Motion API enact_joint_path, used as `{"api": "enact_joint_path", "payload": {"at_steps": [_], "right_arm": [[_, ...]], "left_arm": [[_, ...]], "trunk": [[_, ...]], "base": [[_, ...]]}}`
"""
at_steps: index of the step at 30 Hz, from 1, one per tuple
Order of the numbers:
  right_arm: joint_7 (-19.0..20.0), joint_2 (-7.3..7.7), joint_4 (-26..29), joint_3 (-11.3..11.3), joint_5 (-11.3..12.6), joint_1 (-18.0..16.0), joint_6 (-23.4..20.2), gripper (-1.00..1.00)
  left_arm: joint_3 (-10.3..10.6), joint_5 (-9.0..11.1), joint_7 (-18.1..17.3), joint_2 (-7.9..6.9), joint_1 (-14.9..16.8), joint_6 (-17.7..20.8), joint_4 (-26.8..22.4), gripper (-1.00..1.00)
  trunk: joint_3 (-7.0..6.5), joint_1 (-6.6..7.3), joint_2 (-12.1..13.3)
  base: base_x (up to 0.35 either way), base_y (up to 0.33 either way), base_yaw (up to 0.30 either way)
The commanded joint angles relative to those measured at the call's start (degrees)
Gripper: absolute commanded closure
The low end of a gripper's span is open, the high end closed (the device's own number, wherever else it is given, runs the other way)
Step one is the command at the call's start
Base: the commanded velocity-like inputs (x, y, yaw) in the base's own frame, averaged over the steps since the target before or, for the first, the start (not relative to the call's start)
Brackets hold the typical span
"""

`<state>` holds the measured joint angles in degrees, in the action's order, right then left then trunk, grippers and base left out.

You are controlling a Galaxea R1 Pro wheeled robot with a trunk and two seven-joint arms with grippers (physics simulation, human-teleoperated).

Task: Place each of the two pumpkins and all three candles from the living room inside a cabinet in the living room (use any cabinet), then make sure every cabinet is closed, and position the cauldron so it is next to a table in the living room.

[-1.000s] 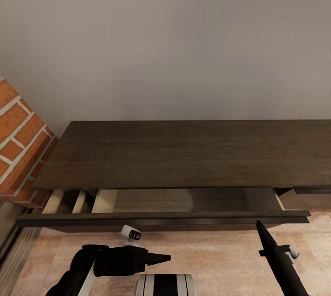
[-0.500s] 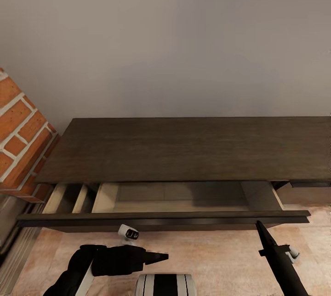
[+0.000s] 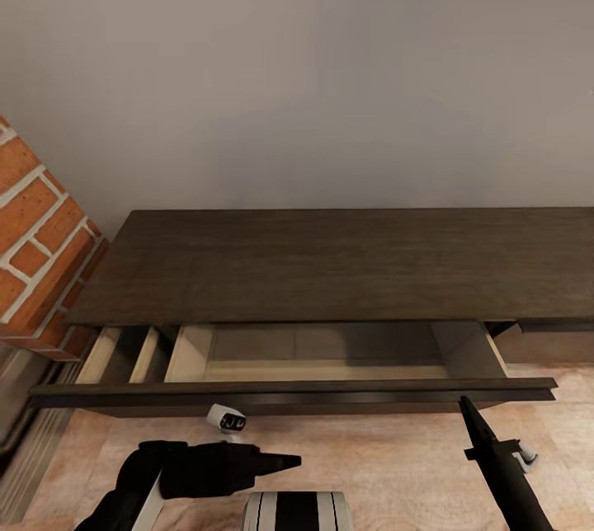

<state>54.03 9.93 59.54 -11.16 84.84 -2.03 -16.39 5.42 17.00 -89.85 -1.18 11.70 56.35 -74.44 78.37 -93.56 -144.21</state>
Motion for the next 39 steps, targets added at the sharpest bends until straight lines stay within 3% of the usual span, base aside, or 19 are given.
{"api": "enact_joint_path", "payload": {"at_steps": [1,13,39], "right_arm": [[-0.5,0.00,-2.7,0.6,-0.4,0.0,-0.2,1.00],[-0.5,0.00,-2.7,0.6,-0.4,0.0,-0.2,1.00],[-0.5,0.00,-2.7,0.6,-0.4,0.0,-0.2,1.00]], "left_arm": [[0.1,0.1,-0.2,-0.05,0.0,0.6,0.0,-1.00],[0.1,0.3,-0.2,-0.07,-1.1,0.6,-3.2,-1.00],[0.2,0.2,-0.2,-0.13,-1.2,0.6,-3.5,-1.00]], "trunk": [[0.04,0.00,0.0],[0.04,0.00,0.0],[0.04,0.00,0.0]], "base": [[0.000,0.000,0.000],[-0.013,0.000,0.000],[-0.221,0.023,0.000]]}}
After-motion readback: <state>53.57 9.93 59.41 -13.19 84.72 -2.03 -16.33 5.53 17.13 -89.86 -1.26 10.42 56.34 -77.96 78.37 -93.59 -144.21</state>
